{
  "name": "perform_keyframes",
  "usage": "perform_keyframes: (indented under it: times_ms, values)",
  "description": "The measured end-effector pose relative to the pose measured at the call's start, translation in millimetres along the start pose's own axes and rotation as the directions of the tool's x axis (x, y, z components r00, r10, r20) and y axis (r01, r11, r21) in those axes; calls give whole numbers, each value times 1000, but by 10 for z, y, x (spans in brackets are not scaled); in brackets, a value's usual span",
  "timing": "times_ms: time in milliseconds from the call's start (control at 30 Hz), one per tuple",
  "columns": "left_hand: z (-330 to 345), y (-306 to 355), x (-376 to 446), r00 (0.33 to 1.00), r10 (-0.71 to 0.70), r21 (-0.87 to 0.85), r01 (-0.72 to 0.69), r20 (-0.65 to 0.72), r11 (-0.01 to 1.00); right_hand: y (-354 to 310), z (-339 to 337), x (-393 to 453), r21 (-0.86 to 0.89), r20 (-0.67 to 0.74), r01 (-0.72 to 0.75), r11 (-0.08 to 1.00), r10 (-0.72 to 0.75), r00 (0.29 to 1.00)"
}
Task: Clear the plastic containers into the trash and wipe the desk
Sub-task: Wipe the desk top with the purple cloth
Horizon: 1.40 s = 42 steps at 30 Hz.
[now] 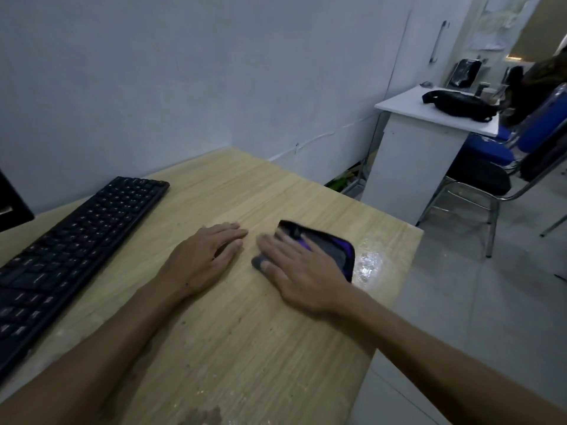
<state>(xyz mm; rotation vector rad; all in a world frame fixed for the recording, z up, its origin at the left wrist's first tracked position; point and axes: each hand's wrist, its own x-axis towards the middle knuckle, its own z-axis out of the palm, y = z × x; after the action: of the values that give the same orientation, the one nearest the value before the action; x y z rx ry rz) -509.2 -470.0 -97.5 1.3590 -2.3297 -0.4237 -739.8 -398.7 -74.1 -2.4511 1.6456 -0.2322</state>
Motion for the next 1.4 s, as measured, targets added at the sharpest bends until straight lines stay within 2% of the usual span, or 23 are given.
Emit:
perform_keyframes:
  times_ms: [67, 100, 167, 233, 267, 333, 400, 500, 600, 667, 733, 833, 900, 1000, 1233, 1300, 1400]
  values:
    - [7, -9, -3, 1000, 18, 1, -18, 1, 1000, -18, -15, -395, 19, 6, 54, 998, -54, 998]
    - [11, -13, -12, 1000, 25, -2, -25, 6, 1000, 107, -45, -508, -7, -9, 26, 1000, -26, 1000]
    - [5, -17, -7, 999, 36, -5, -36, 12, 999, 569, -129, -553, -105, -87, -185, 977, 176, 981]
    - [-6, -22, -19, 999, 39, -7, -39, 1, 999, 1089, -277, -478, -131, -98, -431, 893, 420, 902]
    - [-7, -28, -23, 999, 39, -10, -39, -4, 999, 1289, -337, -440, -122, -80, -509, 852, 503, 861]
    - [-5, -25, -26, 999, 34, -18, -35, -19, 999, 1450, -388, -400, -68, -55, -562, 825, 559, 827]
    - [-8, -26, -23, 999, 32, -18, -33, -31, 999, 1259, -338, -422, -10, -77, -507, 862, 505, 859]
    - [4, -20, -13, 999, 38, -10, -39, -35, 999, 603, -150, -719, -4, -92, -295, 956, 293, 952]
    - [5, -27, -1, 999, 36, -4, -36, -23, 999, 255, -6, -1027, -15, -60, -140, 990, 139, 988]
    - [29, -54, 1, 999, 46, 19, -46, -3, 999, 427, -96, -961, 6, -35, -151, 989, 151, 988]
    - [55, -71, 15, 998, 58, 59, -58, 9, 997, 839, -220, -700, -8, -54, -261, 965, 260, 964]
    - [37, -68, 10, 998, 60, 100, -62, 21, 993, 1401, -334, -304, -15, -94, -499, 867, 495, 864]
    - [9, -54, 9, 998, 64, 121, -67, 27, 990, 1507, -284, -217, -32, -107, -545, 838, 539, 835]
    - [1, 72, 65, 991, 110, 137, -120, 78, 983, 1299, -211, -354, -24, -92, -482, 876, 478, 874]
    - [245, 733, 341, 954, 253, -2, -256, 159, 967, 499, -20, -1041, -20, -71, -173, 985, 171, 983]
    - [332, 877, 401, 941, 291, -22, -292, 171, 956, 555, -53, -1083, -12, -66, -137, 990, 136, 988]
    - [423, 960, 459, 938, 299, -56, -294, 173, 954, 794, -117, -931, -17, -47, -170, 985, 169, 984]
